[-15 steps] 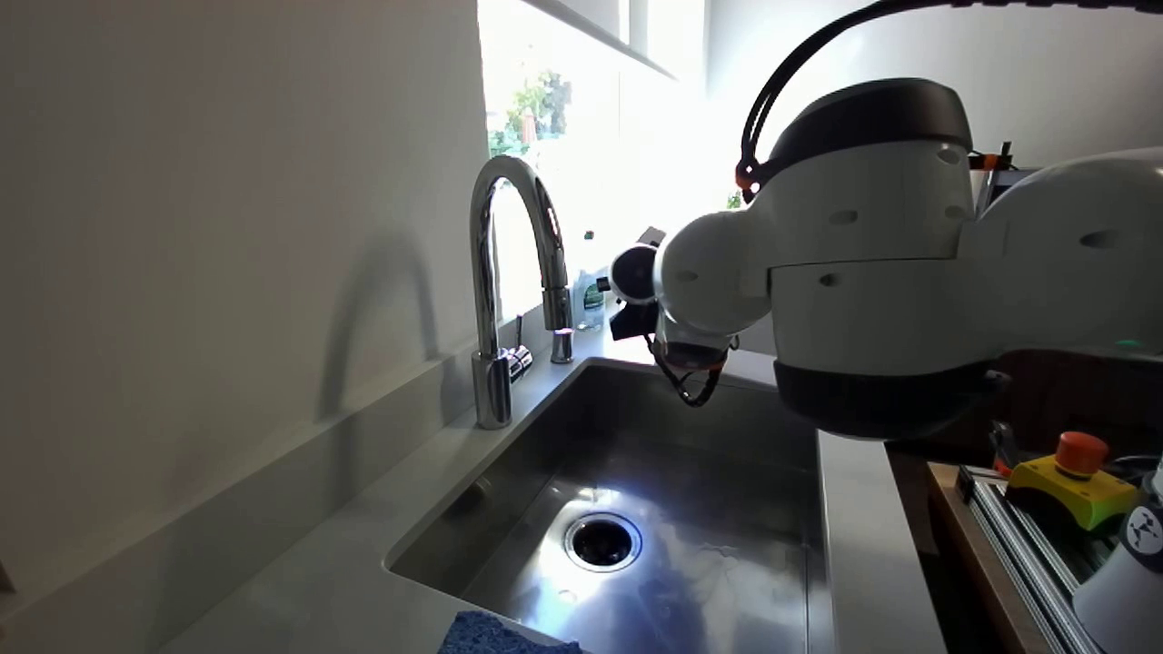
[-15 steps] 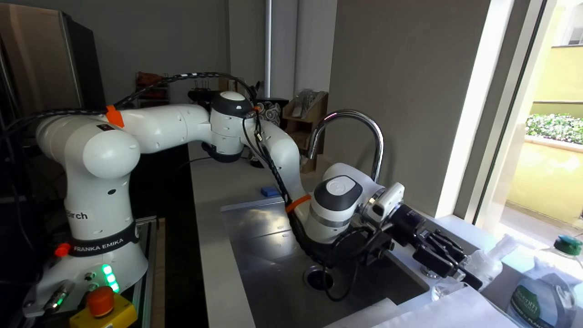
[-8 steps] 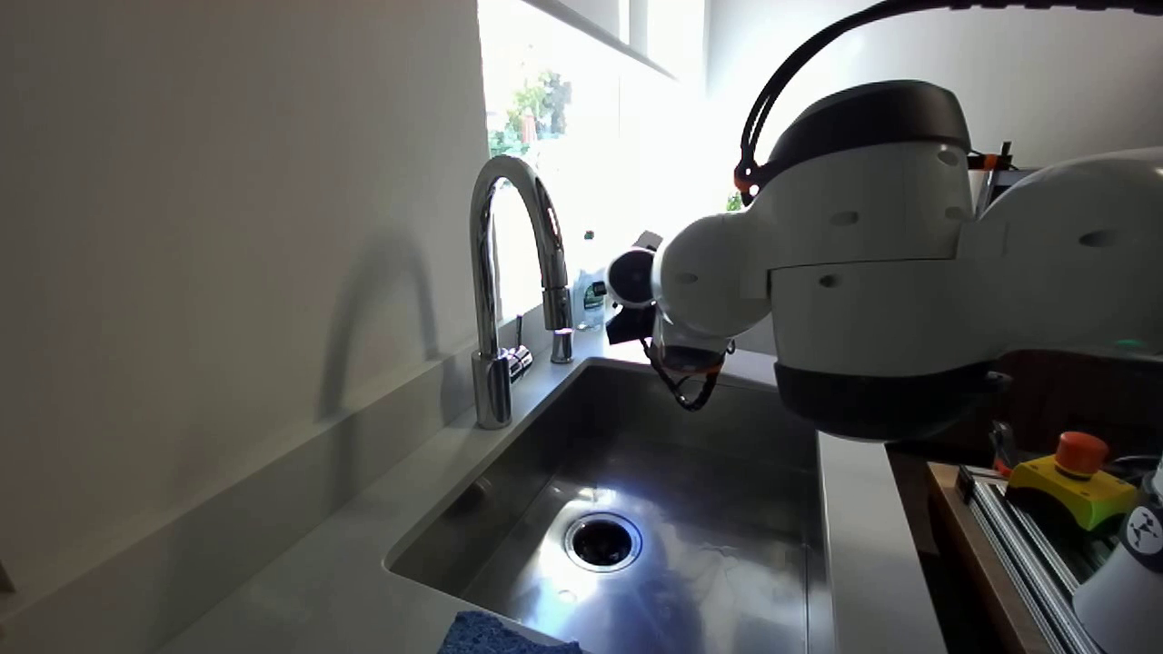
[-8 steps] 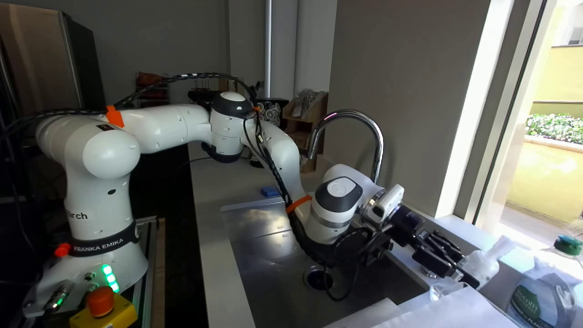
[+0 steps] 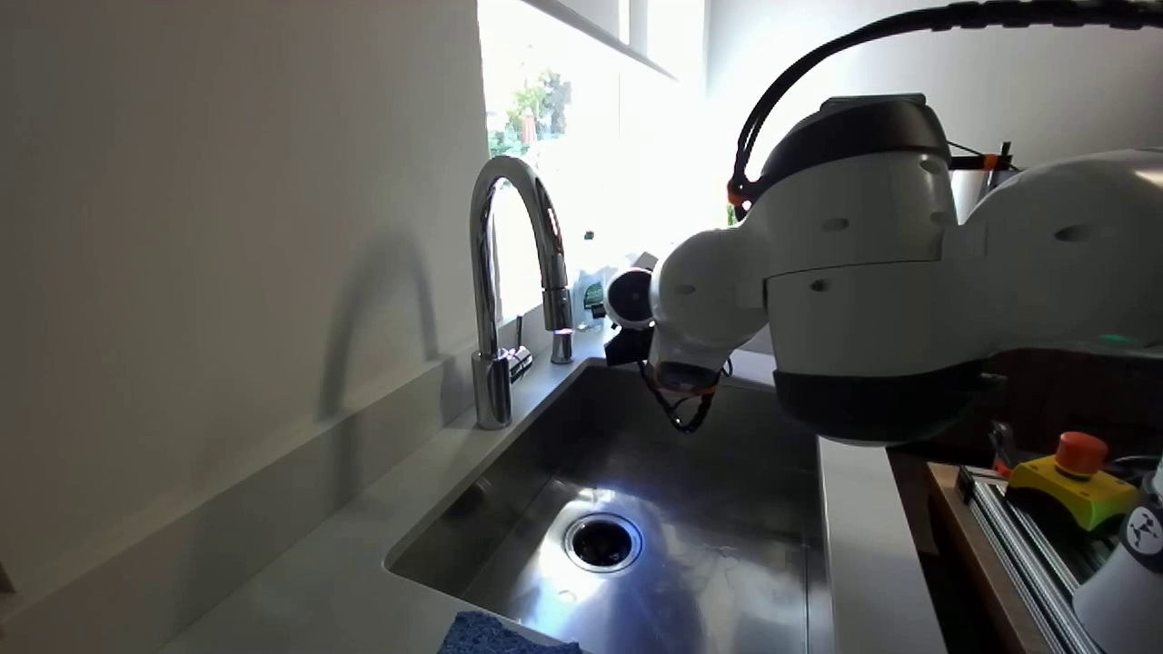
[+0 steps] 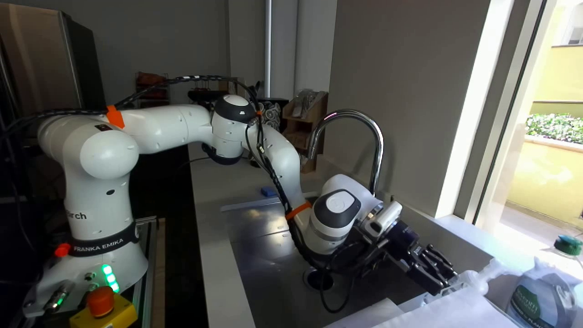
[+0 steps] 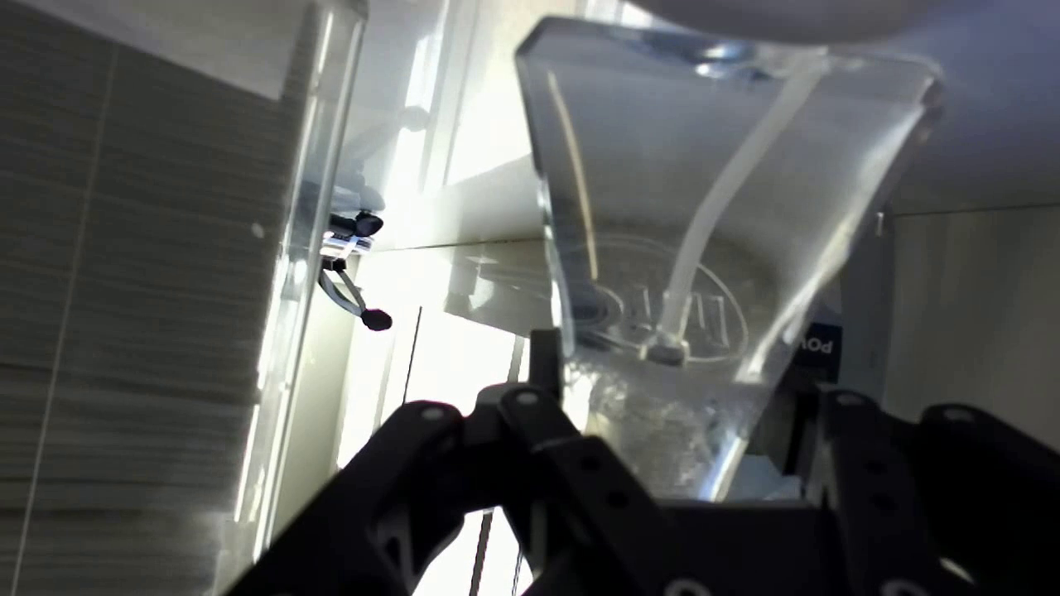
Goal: Remove the bottle from the window sill
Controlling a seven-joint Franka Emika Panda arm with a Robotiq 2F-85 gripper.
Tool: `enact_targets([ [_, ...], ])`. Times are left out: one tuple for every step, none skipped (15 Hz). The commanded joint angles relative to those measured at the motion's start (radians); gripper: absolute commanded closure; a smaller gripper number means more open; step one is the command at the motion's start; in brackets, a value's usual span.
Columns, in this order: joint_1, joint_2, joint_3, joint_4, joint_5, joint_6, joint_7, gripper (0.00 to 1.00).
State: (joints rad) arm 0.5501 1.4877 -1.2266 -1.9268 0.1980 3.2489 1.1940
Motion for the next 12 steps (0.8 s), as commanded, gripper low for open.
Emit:
enact_targets([
  [-0.011,-0.001,0.0,0.017,-0.007,0.001,0.02,0.7],
  [-0.007,-0.001,0.0,0.014,-0.005,-0.001,0.02,0.7],
  [-0.001,-0.001,-0.006,0.008,-0.007,0.002,0.023,0.7],
  [0.0,-0.001,-0.011,0.004,-0.01,0.008,0.028,0.7],
  [0.005,-0.001,-0.016,-0.001,-0.016,0.008,0.032,0.7],
  [0.002,-0.001,-0.016,0.0,-0.018,0.011,0.033,0.7],
  [0.004,-0.001,-0.019,-0.001,-0.021,0.01,0.036,0.7],
  [0.004,-0.001,-0.022,-0.003,-0.022,0.015,0.04,0.7],
  [0.006,-0.002,-0.033,-0.009,-0.031,0.023,0.05,0.7],
  [0.005,-0.002,-0.037,-0.01,-0.037,0.028,0.055,0.7],
  [0.005,-0.002,-0.048,-0.013,-0.048,0.032,0.065,0.7],
  [0.009,-0.002,-0.06,-0.019,-0.059,0.035,0.076,0.7],
])
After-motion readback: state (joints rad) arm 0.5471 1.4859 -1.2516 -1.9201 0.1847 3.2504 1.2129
